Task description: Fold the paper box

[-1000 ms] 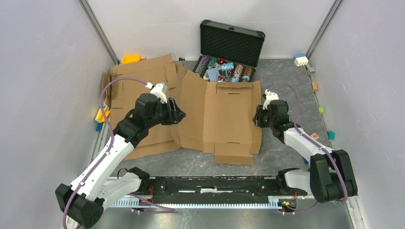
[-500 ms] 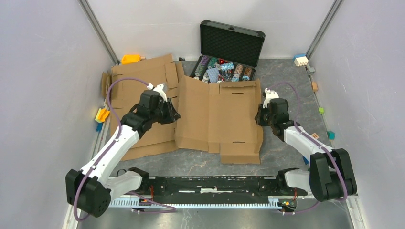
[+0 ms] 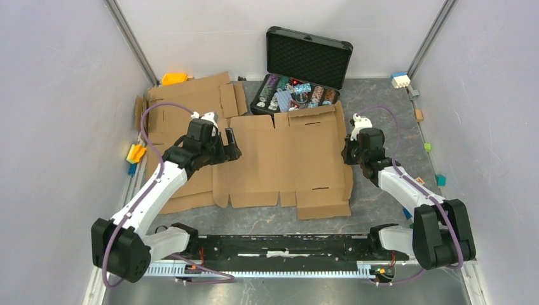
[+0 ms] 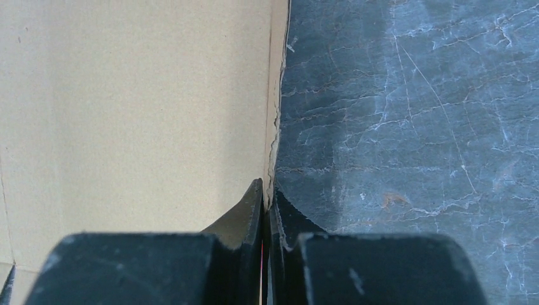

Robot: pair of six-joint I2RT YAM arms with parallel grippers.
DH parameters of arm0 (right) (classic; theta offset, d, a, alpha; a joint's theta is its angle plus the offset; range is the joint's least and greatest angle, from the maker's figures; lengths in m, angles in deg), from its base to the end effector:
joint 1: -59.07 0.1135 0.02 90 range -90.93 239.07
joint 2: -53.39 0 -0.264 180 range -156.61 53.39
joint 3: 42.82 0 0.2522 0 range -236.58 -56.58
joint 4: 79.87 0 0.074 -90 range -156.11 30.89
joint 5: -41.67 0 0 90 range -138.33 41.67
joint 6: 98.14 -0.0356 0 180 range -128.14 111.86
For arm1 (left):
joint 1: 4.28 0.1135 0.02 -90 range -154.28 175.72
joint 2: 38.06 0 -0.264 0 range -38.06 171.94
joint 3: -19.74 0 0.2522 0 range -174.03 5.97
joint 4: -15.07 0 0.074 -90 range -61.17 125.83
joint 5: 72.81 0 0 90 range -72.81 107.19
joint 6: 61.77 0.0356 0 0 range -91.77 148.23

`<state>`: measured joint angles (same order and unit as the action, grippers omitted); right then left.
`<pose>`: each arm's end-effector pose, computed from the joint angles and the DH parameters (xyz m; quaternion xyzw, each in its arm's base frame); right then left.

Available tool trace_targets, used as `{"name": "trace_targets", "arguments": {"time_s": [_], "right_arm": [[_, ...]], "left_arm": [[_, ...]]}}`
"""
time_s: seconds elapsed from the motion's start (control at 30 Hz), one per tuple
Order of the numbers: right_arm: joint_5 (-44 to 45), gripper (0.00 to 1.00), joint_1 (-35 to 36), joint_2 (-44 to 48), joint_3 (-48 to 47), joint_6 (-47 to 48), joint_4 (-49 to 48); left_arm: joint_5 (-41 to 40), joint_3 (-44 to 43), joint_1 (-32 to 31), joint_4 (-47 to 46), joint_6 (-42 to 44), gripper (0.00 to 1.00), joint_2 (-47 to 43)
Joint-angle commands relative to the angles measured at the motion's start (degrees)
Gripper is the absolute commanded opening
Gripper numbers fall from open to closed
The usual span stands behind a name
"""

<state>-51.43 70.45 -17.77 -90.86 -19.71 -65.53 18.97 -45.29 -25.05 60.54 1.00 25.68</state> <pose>0.2483 0.0519 0.1977 -0.0105 0.8964 0.1118 0.4288 0.2183 -0.0840 0.2796 -0.0459 0.9199 -0.1714 0.3498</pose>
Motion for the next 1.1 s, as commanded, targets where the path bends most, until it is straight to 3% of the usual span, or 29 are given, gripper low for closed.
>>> {"name": "trace_targets", "arguments": {"time_s": [0.0,0.37,0.53,0.67,0.8,0.93,1.07], "right_arm": [[1.73,0.10,0.31,1.40,-2.19,1.31,-0.69],[0.90,0.12,0.31,2.07,-1.93,1.88,-1.50],[-2.65,0.13,0.30,1.40,-1.40,1.72,-2.75],[-4.11,0.14,0.26,0.47,-1.90,1.71,-2.30],[-5.31,0.14,0.31,0.56,-1.92,1.87,-2.23],[-7.14,0.14,0.18,1.10,-1.30,1.80,-2.69],[-7.50,0.14,0.22,1.45,-0.79,1.52,-2.86]], "left_arm": [[-5.02,-2.26,2.70,1.40,-2.32,0.97,3.16],[-5.74,-6.78,10.55,4.20,-0.61,1.00,14.88],[6.01,-7.08,14.84,0.68,3.65,0.97,19.47],[10.04,-10.66,15.14,1.45,6.20,0.96,26.47],[19.30,-11.43,15.15,-1.18,6.23,0.93,30.79],[25.55,-9.44,15.21,-5.11,5.60,0.67,30.33],[29.07,-7.98,15.17,-7.76,6.01,0.32,27.04]]}}
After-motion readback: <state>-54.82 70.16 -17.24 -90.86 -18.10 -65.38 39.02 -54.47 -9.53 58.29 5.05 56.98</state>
